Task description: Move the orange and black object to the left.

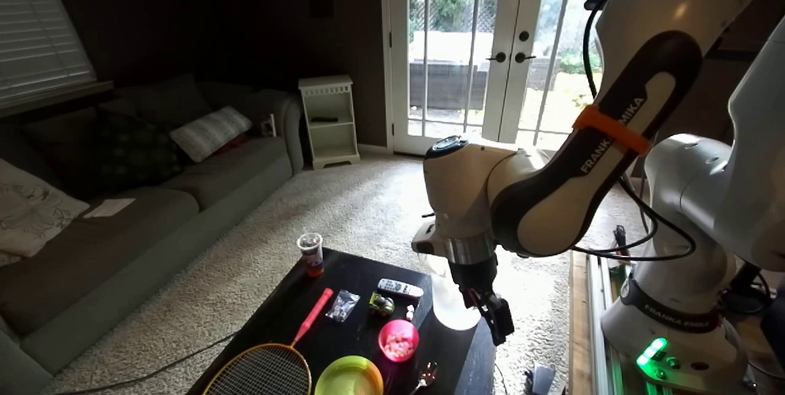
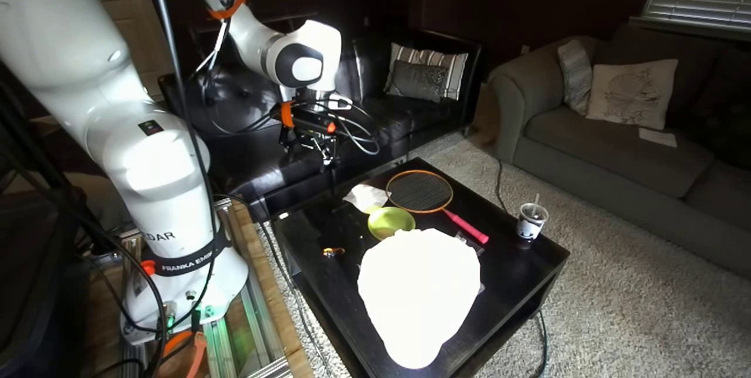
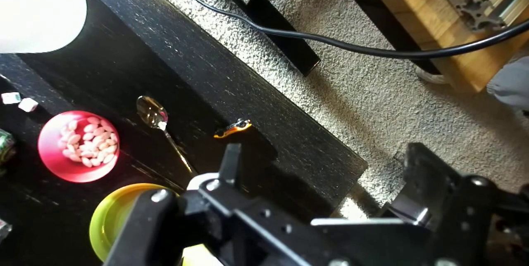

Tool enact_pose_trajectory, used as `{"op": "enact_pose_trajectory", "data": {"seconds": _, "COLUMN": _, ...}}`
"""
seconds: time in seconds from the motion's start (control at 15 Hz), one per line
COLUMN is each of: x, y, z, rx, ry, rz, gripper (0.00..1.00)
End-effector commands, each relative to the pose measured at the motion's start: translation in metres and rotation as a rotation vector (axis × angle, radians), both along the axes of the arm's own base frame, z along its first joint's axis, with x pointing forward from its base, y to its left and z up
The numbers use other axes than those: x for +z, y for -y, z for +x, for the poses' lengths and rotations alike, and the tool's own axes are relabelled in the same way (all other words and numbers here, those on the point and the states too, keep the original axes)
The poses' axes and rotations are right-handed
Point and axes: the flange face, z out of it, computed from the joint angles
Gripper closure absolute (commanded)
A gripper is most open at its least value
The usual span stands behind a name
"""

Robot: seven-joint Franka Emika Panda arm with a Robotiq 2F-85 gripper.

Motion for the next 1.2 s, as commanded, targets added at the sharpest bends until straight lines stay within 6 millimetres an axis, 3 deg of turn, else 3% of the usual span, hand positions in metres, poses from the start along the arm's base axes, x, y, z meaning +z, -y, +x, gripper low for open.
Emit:
{"op": "enact_pose_trajectory", "data": {"seconds": 0.0, "x": -0.029, "y": -0.018, "z": -0.005, "rx": 0.046, "ry": -0.039, "rz": 0.007, "gripper": 0.0}}
{"op": "enact_pose_trajectory", "data": {"seconds": 0.4, "x": -0.079, "y": -0.096, "z": -0.021, "rx": 0.215, "ry": -0.003, "rz": 0.078, "gripper": 0.0}}
{"op": "enact_pose_trajectory", "data": {"seconds": 0.67, "x": -0.132, "y": -0.135, "z": -0.024, "rx": 0.294, "ry": -0.019, "rz": 0.117, "gripper": 0.0}}
{"op": "enact_pose_trajectory", "data": {"seconds": 0.8, "x": -0.163, "y": -0.144, "z": -0.022, "rx": 0.312, "ry": -0.047, "rz": 0.146, "gripper": 0.0}}
{"op": "enact_pose_trajectory", "data": {"seconds": 0.87, "x": -0.128, "y": -0.131, "z": -0.031, "rx": 0.292, "ry": -0.019, "rz": 0.112, "gripper": 0.0}}
{"op": "enact_pose_trajectory", "data": {"seconds": 1.0, "x": -0.154, "y": -0.138, "z": -0.028, "rx": 0.296, "ry": -0.047, "rz": 0.131, "gripper": 0.0}}
{"op": "enact_pose_trajectory", "data": {"seconds": 1.13, "x": -0.165, "y": -0.14, "z": -0.026, "rx": 0.293, "ry": -0.057, "rz": 0.139, "gripper": 0.0}}
